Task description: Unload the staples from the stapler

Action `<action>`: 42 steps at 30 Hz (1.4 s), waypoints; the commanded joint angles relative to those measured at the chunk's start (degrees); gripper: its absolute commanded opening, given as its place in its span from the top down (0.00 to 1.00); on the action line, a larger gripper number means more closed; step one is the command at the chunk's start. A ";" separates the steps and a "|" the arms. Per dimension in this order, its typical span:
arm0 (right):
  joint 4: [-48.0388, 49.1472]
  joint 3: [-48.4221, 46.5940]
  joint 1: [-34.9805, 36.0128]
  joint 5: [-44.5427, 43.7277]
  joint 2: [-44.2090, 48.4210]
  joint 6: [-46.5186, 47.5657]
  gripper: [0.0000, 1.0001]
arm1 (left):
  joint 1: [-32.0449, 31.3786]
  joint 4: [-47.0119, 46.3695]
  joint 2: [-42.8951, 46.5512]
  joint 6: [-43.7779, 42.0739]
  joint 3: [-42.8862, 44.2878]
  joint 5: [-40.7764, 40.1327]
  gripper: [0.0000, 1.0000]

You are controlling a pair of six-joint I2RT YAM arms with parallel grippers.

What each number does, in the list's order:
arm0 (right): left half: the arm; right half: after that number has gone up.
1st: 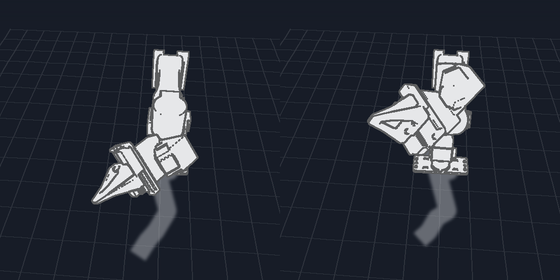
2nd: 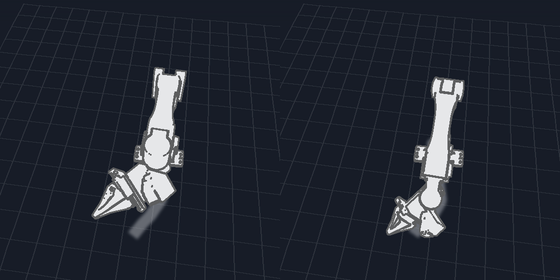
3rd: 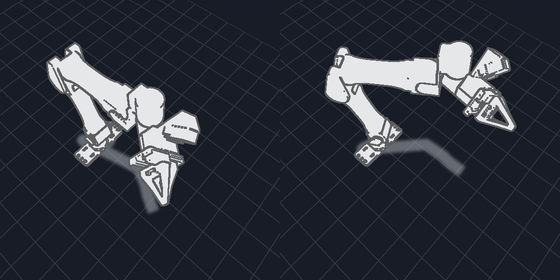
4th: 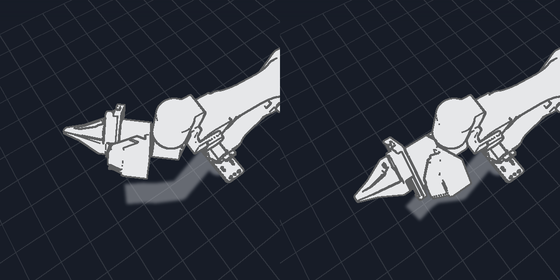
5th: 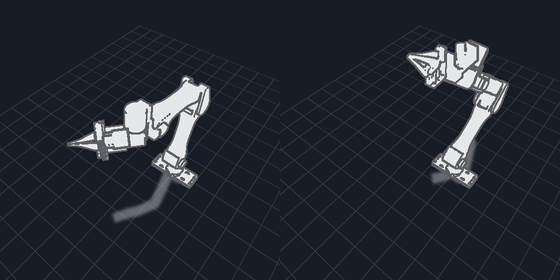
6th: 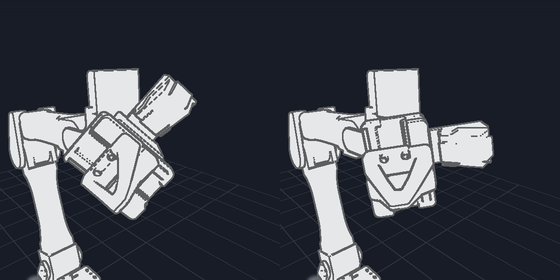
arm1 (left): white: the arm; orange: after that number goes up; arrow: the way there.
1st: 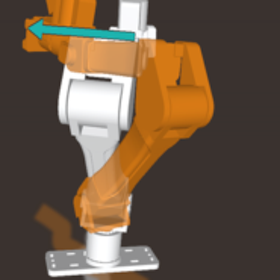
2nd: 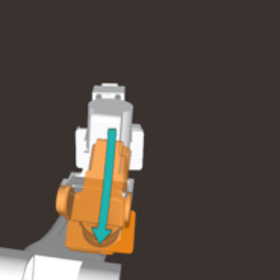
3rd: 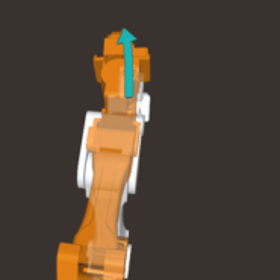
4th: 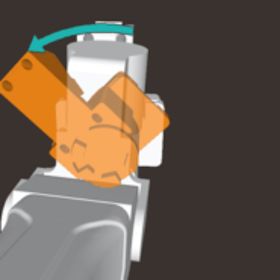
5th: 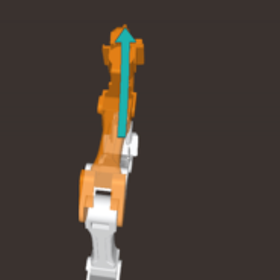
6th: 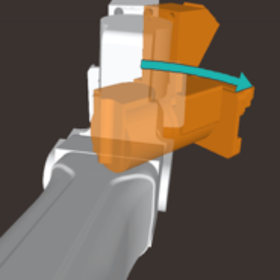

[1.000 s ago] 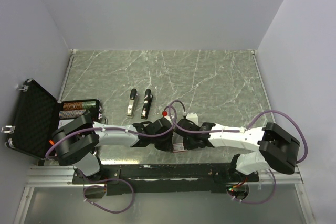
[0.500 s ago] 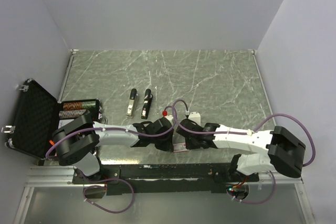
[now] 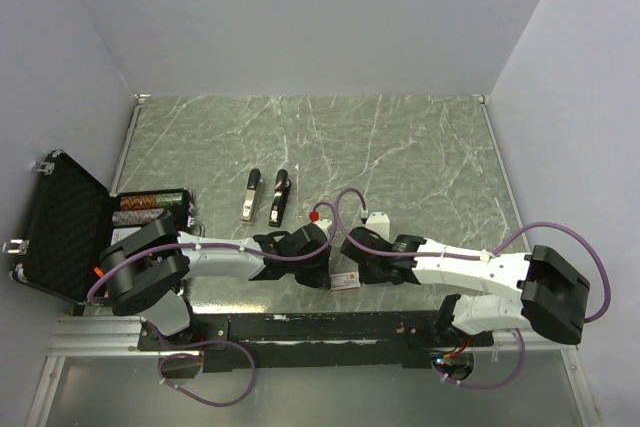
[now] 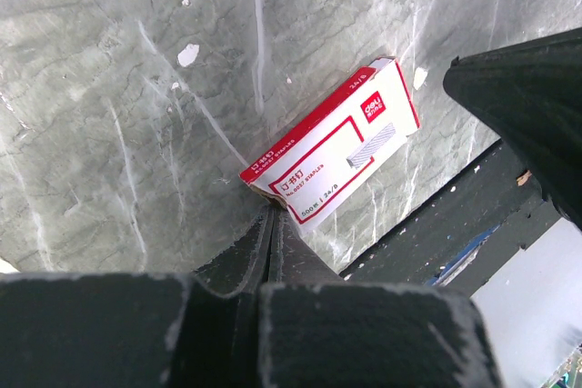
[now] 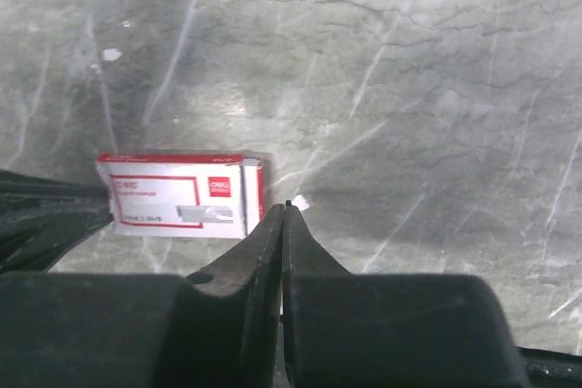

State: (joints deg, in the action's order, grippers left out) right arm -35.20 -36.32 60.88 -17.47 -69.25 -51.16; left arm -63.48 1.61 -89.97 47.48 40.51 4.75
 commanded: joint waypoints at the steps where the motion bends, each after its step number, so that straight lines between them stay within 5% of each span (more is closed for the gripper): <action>1: 1.44 0.63 -0.85 -0.46 -0.09 0.09 1.00 | -0.32 2.26 -1.52 -0.99 -0.34 -1.68 0.99; 42: 10.69 0.72 -0.85 8.69 -5.36 3.78 1.00 | -0.33 2.26 -1.52 -1.34 0.09 -1.76 0.99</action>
State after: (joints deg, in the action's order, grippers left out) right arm -27.44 -34.39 59.83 -11.05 -74.02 -46.81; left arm -63.48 1.56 -90.06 47.46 40.53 4.82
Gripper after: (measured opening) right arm 0.008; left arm 0.015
